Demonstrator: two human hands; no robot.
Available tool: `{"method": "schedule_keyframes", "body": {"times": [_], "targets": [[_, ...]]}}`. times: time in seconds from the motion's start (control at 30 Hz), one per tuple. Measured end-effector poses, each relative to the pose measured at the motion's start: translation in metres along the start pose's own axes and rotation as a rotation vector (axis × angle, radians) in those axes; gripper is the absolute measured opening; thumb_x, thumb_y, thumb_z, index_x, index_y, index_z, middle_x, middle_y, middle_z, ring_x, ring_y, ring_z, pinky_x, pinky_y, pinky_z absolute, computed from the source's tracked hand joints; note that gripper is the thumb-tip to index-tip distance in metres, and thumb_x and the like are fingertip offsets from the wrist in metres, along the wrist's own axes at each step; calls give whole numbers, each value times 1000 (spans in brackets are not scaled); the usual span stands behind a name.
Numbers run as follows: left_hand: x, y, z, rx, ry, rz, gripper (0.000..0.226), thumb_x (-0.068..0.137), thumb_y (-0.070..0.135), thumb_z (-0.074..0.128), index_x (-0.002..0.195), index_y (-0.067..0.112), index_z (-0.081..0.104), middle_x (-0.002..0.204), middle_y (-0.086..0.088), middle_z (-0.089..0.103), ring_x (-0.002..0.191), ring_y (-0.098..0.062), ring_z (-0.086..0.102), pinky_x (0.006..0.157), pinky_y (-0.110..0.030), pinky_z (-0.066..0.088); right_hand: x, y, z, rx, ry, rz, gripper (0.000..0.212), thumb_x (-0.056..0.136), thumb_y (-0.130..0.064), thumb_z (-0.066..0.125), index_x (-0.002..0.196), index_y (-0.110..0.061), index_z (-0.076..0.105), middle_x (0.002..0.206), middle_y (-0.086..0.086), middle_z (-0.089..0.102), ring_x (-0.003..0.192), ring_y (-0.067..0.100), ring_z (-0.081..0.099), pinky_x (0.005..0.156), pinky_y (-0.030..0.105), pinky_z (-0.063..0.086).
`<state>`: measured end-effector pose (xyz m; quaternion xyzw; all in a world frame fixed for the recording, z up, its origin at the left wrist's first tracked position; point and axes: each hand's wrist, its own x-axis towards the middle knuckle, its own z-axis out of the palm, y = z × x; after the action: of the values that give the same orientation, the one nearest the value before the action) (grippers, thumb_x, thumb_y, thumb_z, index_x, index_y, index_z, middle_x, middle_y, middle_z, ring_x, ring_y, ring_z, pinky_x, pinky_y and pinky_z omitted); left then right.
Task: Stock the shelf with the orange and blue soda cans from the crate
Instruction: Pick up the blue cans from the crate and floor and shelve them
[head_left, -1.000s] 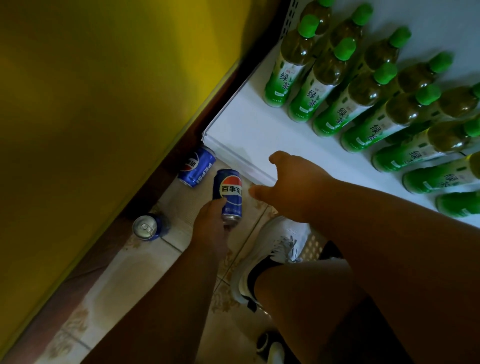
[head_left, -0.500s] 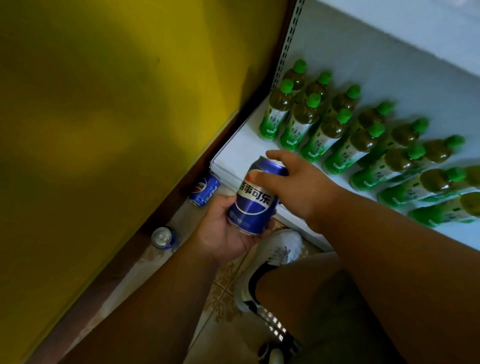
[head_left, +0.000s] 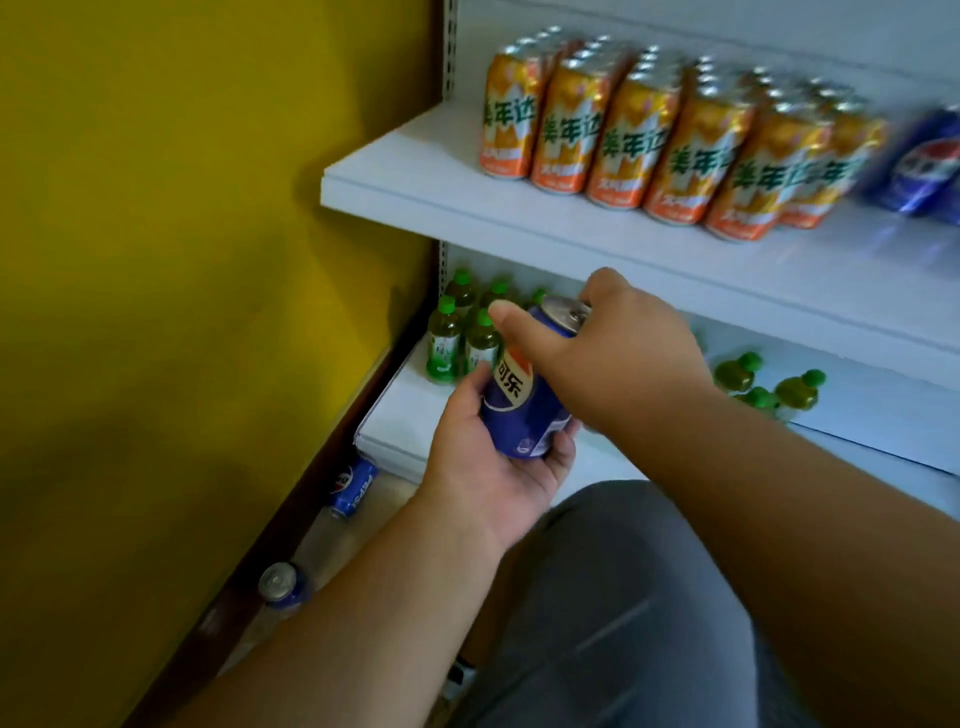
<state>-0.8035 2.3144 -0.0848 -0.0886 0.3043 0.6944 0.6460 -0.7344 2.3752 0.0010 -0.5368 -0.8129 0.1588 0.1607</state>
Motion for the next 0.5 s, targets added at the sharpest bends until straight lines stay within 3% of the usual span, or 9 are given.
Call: {"method": "schedule_keyframes", "body": {"times": [0.17, 0.3, 0.5], "targets": [[-21, -43, 61, 65, -60, -94, 30, 91, 39, 51, 86, 13, 63, 62, -9, 68, 42, -20, 62, 47, -23, 42, -22, 36, -63, -58, 133, 70, 59, 88, -75, 38, 97, -17, 47, 74, -1, 46, 77, 24, 50, 57, 33, 34], [-31, -95, 104, 100, -130, -139, 31, 91, 36, 50, 76, 12, 63, 60, -8, 66, 47, -19, 57, 54, -27, 39, -44, 83, -106, 19, 177, 131, 48, 93, -65, 39, 107, -22, 56, 98, 4, 59, 87, 22, 56, 66, 32, 45], [-34, -167, 150, 125, -223, -292, 36, 90, 38, 53, 91, 5, 65, 74, -17, 70, 72, -29, 58, 62, -33, 48, -71, 148, -167, 116, 245, 137, 36, 99, -43, 45, 129, -30, 60, 123, 5, 61, 105, 21, 58, 82, 34, 52]]}}
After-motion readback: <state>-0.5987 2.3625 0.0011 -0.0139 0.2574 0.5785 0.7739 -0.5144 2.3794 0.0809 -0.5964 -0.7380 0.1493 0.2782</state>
